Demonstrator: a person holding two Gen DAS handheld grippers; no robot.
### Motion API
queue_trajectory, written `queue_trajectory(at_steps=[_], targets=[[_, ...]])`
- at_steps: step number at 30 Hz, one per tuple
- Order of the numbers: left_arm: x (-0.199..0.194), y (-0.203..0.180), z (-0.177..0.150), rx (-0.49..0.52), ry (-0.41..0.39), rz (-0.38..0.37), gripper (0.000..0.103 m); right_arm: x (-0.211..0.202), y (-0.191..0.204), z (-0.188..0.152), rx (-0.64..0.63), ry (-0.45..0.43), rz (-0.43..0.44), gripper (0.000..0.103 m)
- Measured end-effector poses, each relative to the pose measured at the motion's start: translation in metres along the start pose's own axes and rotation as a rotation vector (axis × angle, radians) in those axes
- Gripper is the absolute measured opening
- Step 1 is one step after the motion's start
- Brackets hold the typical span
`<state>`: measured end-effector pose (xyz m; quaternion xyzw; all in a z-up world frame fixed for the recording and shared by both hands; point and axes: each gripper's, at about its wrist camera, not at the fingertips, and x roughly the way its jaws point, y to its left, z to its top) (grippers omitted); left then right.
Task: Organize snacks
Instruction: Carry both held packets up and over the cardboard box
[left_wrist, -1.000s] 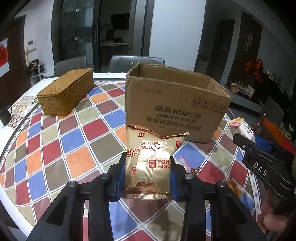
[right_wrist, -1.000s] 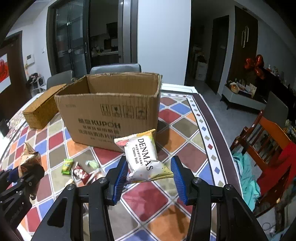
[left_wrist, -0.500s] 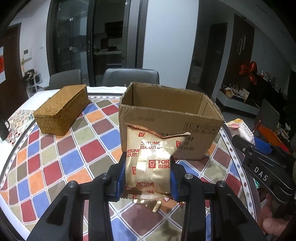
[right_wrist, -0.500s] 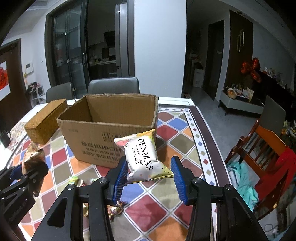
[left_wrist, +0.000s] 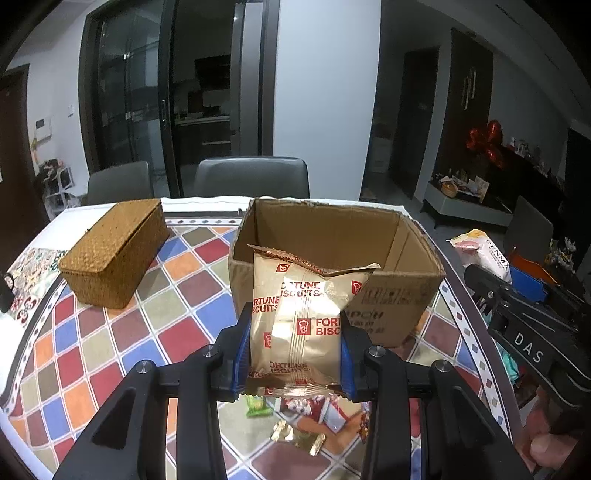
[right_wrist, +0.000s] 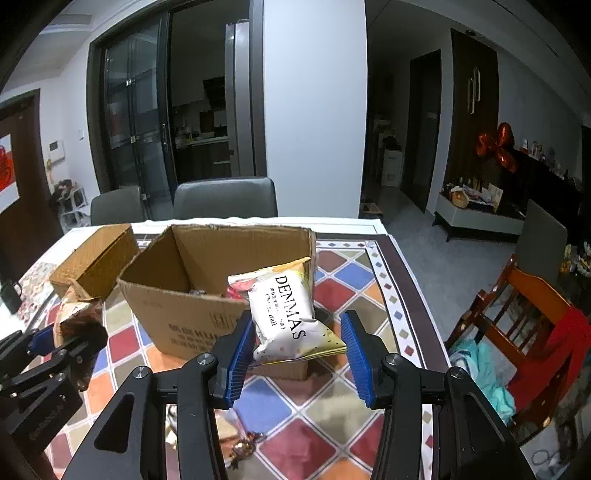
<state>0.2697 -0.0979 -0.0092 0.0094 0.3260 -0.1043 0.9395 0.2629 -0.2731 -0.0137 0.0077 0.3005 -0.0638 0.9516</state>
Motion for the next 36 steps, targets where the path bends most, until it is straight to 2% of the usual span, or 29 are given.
queue_trajectory(at_steps=[18,36], targets=[[0.027,0.008,0.044,0.052,-0.051,-0.026,0.039,0.022,0.007,0.038,0.012,-0.051,-0.013,0.049],[0.056,0.008,0.08,0.101,-0.071,-0.068,0.039,0.044,0.019,0.055,0.007,-0.063,-0.02,0.049]])
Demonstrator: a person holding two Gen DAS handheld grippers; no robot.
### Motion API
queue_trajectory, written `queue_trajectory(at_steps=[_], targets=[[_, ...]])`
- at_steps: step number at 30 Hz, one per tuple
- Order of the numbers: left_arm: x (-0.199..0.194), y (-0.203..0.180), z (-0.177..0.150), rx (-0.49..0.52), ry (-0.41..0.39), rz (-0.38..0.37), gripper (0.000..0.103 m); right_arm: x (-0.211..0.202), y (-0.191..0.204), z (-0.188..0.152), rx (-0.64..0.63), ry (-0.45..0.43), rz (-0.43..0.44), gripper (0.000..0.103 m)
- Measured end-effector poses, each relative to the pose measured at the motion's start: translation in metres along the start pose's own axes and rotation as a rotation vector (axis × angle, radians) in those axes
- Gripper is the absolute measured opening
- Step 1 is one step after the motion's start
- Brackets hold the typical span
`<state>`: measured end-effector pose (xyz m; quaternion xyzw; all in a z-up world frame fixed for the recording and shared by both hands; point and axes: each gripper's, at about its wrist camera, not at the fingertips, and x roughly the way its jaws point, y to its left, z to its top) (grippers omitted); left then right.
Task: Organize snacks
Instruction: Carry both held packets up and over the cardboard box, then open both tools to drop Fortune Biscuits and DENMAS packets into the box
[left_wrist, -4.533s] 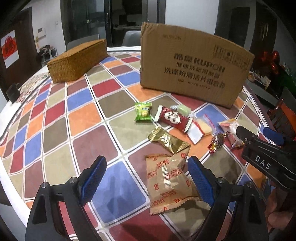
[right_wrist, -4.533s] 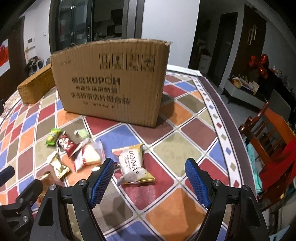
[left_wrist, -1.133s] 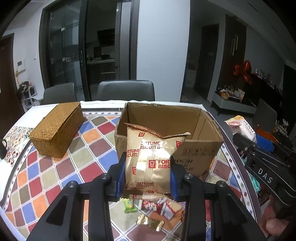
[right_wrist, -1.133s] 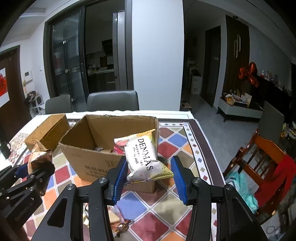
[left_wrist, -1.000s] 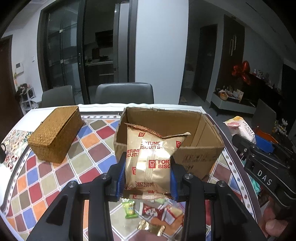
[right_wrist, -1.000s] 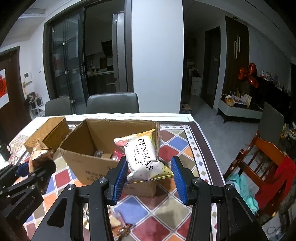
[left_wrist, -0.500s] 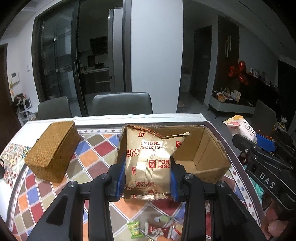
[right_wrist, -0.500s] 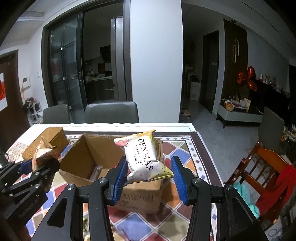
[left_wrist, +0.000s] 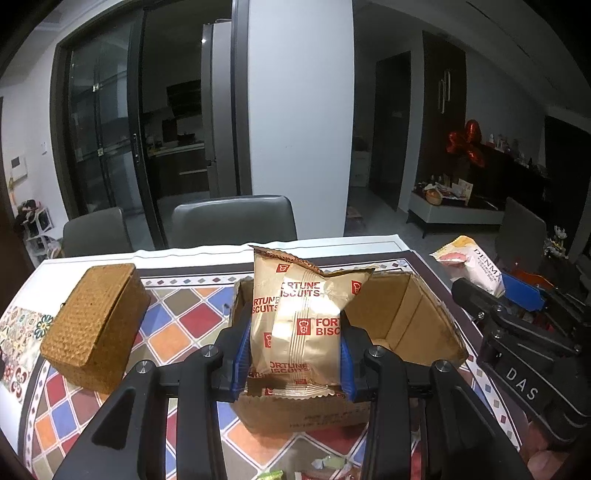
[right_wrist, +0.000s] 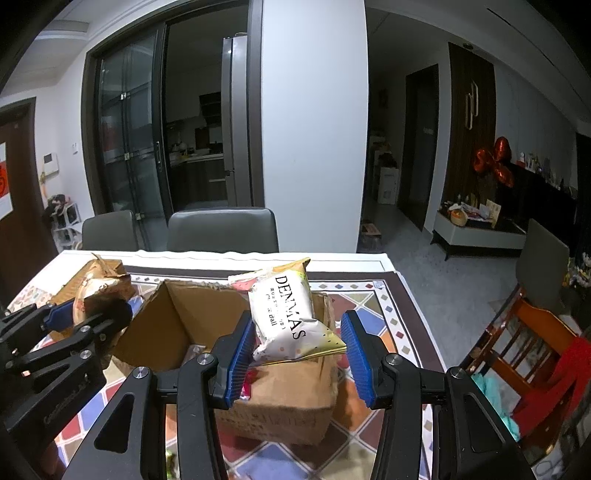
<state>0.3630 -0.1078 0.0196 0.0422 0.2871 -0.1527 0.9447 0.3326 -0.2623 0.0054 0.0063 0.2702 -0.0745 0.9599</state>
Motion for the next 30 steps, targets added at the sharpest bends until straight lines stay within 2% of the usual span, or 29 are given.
queue_trajectory(at_steps=[11,23,25,26,28,30], targets=[[0.023,0.007,0.017,0.016,0.02,-0.011,0.039,0.019,0.009,0.011,0.003,0.016,0.004,0.049],[0.041,0.008,0.016,0.027,0.068,-0.027,0.041,0.044,0.011,0.011,-0.014,0.067,-0.003,0.049],[0.043,0.009,0.015,0.025,0.073,-0.03,0.047,0.046,0.011,0.01,-0.02,0.072,-0.003,0.049],[0.043,0.009,0.015,0.024,0.073,-0.027,0.055,0.046,0.01,0.01,-0.023,0.074,-0.001,0.049],[0.04,0.009,0.014,0.021,0.066,-0.024,0.065,0.048,0.012,0.013,-0.029,0.079,-0.003,0.05],[0.039,0.01,0.014,0.021,0.062,-0.012,0.068,0.047,0.011,0.013,-0.027,0.078,-0.011,0.062]])
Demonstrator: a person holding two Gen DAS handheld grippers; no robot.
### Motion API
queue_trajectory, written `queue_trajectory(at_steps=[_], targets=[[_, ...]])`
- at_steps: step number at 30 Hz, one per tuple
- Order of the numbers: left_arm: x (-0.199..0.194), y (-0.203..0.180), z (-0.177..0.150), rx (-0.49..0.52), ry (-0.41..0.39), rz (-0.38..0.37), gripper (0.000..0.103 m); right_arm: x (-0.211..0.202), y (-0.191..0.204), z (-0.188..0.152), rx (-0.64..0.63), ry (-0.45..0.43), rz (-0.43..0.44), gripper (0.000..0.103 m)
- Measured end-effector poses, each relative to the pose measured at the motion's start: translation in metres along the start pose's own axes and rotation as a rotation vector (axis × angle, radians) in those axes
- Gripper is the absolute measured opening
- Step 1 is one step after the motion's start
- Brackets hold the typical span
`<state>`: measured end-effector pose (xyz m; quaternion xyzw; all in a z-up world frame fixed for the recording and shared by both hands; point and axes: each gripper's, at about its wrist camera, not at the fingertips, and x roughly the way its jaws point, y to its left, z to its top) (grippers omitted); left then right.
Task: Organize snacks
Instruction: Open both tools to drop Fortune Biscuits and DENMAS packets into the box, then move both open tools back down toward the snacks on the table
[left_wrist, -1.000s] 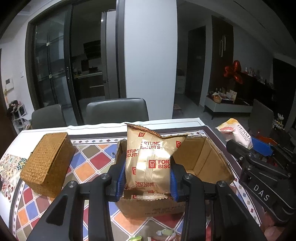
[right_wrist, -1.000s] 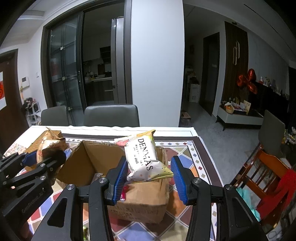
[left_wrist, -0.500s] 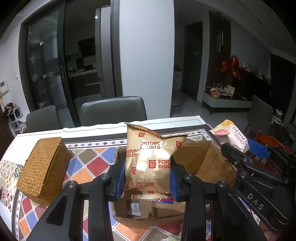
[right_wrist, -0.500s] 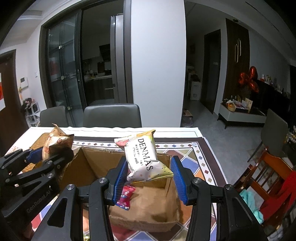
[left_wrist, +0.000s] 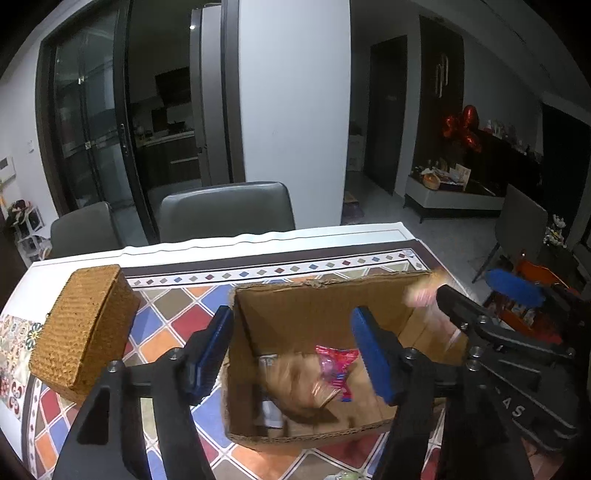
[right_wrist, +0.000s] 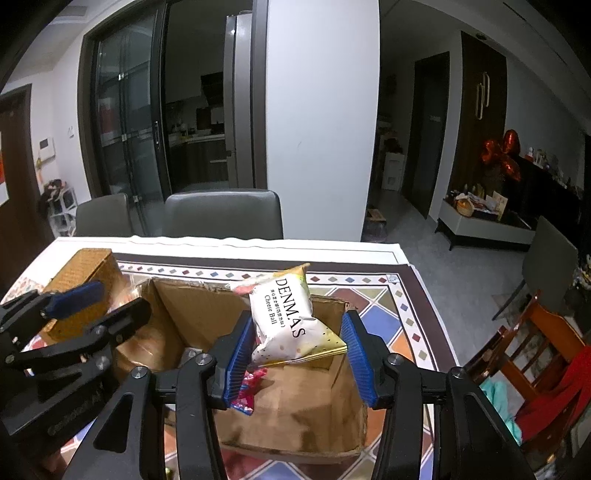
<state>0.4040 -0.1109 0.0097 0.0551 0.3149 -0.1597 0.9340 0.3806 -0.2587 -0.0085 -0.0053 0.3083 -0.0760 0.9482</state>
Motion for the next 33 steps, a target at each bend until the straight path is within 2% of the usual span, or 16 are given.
queue_trajectory(at_steps=[2,5,21,33], targets=[[-0.001,0.002,0.0,-0.005,-0.002,0.008,0.076,-0.002,-0.003,0.001,0.003,-0.012,-0.022,0.072],[-0.004,0.003,0.001,-0.001,-0.007,0.028,0.082,-0.003,-0.005,0.001,0.013,-0.014,-0.034,0.078],[-0.033,0.003,0.0,-0.007,-0.036,0.091,0.092,-0.032,-0.007,0.002,0.011,-0.052,-0.063,0.081],[-0.066,-0.002,-0.01,-0.002,-0.048,0.116,0.099,-0.057,-0.017,-0.009,0.038,-0.048,-0.072,0.081]])
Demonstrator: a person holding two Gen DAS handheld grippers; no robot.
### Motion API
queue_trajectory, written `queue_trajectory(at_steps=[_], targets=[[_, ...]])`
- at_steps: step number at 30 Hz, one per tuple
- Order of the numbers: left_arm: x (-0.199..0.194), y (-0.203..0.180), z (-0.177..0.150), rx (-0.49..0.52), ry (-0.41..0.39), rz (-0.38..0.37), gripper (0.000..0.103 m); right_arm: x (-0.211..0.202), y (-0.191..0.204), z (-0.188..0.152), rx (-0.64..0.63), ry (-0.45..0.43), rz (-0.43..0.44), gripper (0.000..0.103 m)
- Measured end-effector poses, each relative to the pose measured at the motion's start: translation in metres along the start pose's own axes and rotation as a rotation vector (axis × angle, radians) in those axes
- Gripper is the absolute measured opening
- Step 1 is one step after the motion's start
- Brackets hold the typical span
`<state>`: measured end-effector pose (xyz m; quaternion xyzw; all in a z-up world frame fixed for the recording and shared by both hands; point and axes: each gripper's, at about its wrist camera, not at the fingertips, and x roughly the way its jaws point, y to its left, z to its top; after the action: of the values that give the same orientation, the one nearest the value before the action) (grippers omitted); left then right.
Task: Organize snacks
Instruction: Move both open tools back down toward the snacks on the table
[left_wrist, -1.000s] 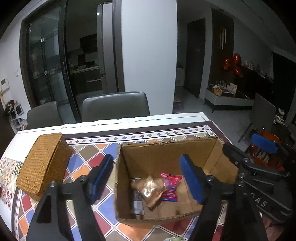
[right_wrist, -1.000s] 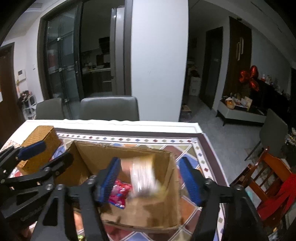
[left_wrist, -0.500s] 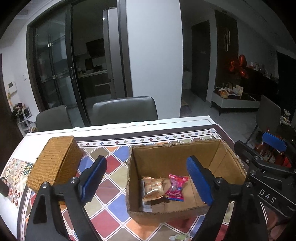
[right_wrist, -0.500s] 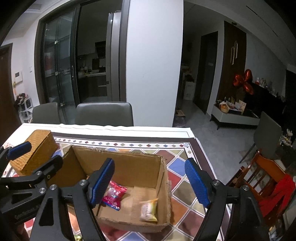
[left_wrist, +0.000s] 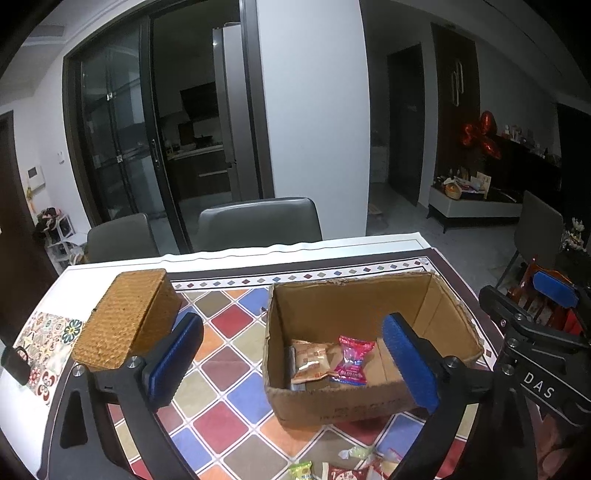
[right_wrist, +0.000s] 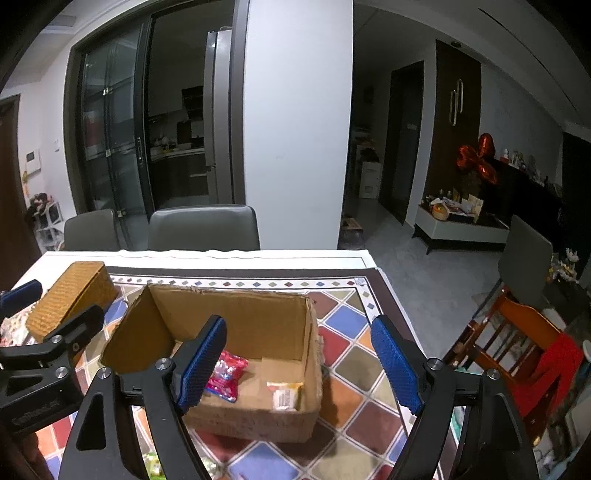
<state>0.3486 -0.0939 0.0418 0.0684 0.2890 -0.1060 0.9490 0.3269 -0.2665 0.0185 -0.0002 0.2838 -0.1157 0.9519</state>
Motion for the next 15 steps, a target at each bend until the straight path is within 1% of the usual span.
queue_trajectory(at_steps=[8,15], targets=[[-0.015,-0.001,-0.008,0.002,0.001,0.005,0.099,-0.013,-0.005,-0.004,0.008,-0.002,0.005,0.081],[-0.027,-0.002,-0.017,0.004,-0.004,0.017,0.099,-0.022,-0.004,-0.013,0.007,-0.002,0.009,0.081]])
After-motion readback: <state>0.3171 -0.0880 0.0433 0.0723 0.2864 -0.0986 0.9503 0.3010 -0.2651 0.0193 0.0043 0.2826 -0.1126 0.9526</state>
